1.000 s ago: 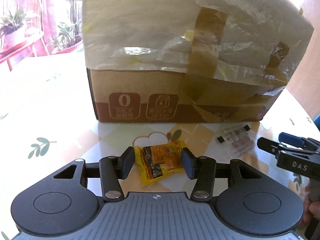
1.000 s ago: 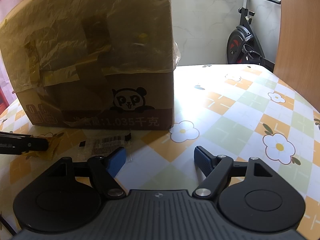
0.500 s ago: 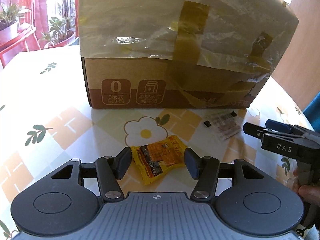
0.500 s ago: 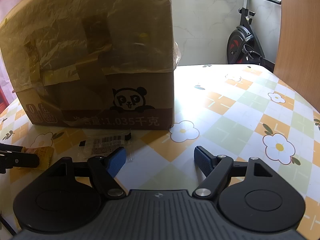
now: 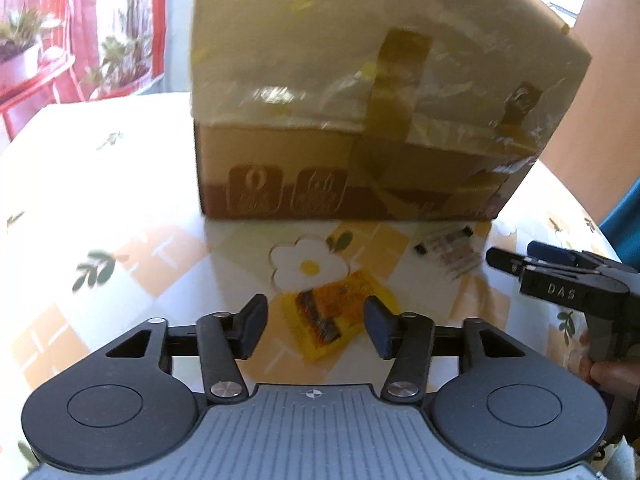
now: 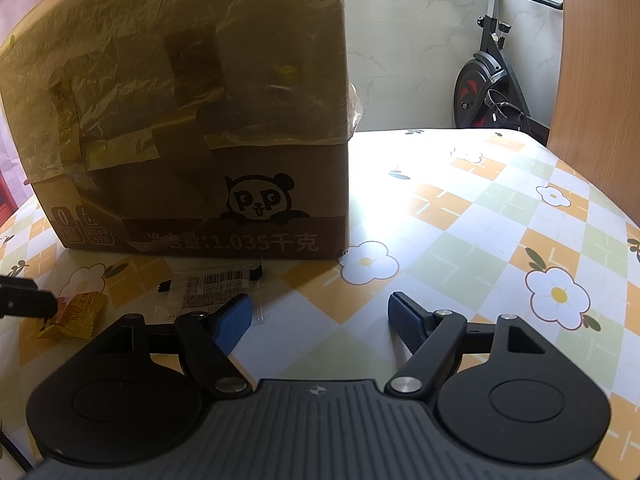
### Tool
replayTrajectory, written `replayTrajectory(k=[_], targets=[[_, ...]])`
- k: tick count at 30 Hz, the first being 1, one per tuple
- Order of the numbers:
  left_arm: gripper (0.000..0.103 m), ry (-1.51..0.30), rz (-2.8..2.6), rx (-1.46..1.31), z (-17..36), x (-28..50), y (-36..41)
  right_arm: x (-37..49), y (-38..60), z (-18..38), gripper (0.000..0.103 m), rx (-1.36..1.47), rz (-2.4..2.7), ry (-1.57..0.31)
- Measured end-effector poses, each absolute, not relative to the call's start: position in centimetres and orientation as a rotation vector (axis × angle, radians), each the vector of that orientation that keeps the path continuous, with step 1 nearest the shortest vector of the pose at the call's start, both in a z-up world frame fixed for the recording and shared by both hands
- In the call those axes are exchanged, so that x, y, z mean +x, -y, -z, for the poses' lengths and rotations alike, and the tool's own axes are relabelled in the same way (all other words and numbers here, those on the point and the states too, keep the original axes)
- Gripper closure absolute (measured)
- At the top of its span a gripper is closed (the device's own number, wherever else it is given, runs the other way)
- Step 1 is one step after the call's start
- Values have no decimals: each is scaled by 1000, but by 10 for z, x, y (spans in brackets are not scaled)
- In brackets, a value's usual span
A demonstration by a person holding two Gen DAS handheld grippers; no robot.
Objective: Organize snacks
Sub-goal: 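Position the left tool fingers around the yellow snack pack on the table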
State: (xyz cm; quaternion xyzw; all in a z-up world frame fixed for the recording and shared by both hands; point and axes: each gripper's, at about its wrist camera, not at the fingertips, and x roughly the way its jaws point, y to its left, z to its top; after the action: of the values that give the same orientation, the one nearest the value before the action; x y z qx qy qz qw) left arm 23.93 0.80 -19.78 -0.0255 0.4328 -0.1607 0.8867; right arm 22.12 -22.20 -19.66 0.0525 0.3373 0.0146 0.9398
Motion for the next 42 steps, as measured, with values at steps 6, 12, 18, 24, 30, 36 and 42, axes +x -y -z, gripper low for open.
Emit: replayTrajectory(k=[6,12,18,24,30,36,42], targets=[[50,-930,386,-78,201,236,-6,221,221,197,24,102,-28,-689],[51,-948,489,-84,203,236,15,222,220,197,24,102,-28,-689],[49,-876,473,-2,193,231,21,221,220,197,24,103,-29,-689],[49,-856,448,88,198,249,26,221,220,197,24,98,-27,-690],[49,-846,453,187,208,257,42,221,221,196,24,103,-30,-690],[67,-831,379,145,209,254,30,221,221,196,24,103,-30,-690],[67,-847,320,83,208,254,6,221,221,196,24,108,-32,-689]])
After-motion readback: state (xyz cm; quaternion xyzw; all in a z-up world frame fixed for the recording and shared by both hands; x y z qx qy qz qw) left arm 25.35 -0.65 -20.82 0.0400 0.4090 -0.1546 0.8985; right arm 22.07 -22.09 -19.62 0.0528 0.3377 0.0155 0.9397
